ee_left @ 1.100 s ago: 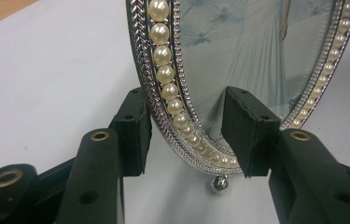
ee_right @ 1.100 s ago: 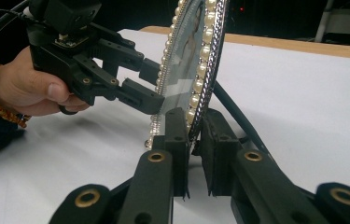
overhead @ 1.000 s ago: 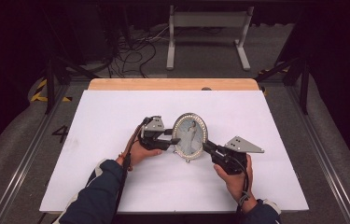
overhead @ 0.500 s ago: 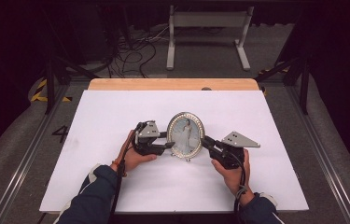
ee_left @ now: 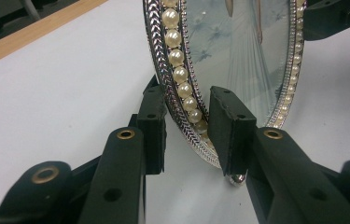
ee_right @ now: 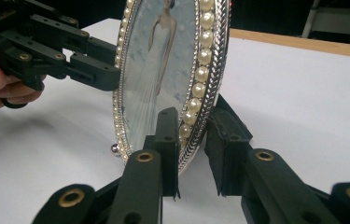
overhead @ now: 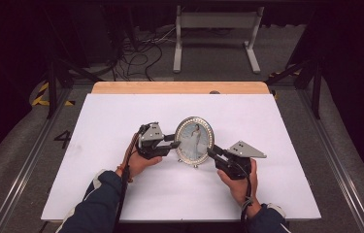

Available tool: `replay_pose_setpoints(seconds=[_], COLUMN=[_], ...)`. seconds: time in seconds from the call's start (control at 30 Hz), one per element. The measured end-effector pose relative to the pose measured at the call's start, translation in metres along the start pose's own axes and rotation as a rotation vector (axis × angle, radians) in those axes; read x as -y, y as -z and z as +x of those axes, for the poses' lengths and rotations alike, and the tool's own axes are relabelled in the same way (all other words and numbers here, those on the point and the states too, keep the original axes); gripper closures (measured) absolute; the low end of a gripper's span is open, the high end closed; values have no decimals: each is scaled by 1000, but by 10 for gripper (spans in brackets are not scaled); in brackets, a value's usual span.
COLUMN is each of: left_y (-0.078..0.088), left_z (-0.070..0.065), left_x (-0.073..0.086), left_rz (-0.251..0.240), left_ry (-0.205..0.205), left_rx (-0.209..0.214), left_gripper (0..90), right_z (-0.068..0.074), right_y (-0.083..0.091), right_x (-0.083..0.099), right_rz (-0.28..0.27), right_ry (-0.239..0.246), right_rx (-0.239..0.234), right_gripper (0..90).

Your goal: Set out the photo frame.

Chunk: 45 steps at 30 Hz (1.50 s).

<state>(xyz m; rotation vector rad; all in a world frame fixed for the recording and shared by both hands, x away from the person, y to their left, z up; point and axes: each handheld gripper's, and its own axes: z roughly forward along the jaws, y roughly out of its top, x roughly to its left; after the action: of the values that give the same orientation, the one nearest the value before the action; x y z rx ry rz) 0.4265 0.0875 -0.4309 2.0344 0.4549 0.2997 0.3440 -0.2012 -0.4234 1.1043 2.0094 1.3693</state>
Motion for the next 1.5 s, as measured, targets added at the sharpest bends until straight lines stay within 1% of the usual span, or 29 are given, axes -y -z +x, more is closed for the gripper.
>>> replay_pose_setpoints(seconds=[0.07,0.23,0.27,0.3,0.37,0.67,0.7,0.73,0.83,0.9,1.0,1.23,1.3,1.5], left_y=[1,2,4,4,5,7,7,7,8,8,9,11,10,10], left_z=[0,-1,-1,-3,-5,-10,-11,-11,-12,-13,-14,-16,-17,-19], left_x=[0,1,1,0,-1,-1,-1,0,0,0,0,1,1,2], left_rz=[3,3,7,5,17,35,38,35,39,39,44,51,66,73], left_ry=[2,16,5,1,-12,-16,-21,-17,-25,-21,-24,-26,-44,-44], left_rx=[0,7,6,6,-5,-15,-18,-17,-18,-16,-22,-18,-16,-27], left_gripper=[680,687,687,688,687,685,685,685,685,686,687,690,695,696], right_z=[-1,-1,-1,-2,-4,-7,-8,-8,-10,-11,-11,-12,-13,-14], right_y=[-1,-3,-4,-5,-6,-7,-7,-8,-8,-9,-9,-11,-12,-13], right_x=[0,-1,-1,-1,-1,-3,-4,-4,-5,-5,-6,-7,-7,-8], right_rz=[1,5,4,9,9,11,12,12,15,17,19,21,19,20], right_ry=[-4,5,8,2,-7,-11,-10,-9,-12,-10,-10,-6,-7,-9], right_rx=[-9,-6,-4,-4,-9,-16,-17,-17,-20,-24,-23,-18,-17,-14], right_gripper=[748,745,742,741,740,736,737,736,736,735,733,726,723,725])
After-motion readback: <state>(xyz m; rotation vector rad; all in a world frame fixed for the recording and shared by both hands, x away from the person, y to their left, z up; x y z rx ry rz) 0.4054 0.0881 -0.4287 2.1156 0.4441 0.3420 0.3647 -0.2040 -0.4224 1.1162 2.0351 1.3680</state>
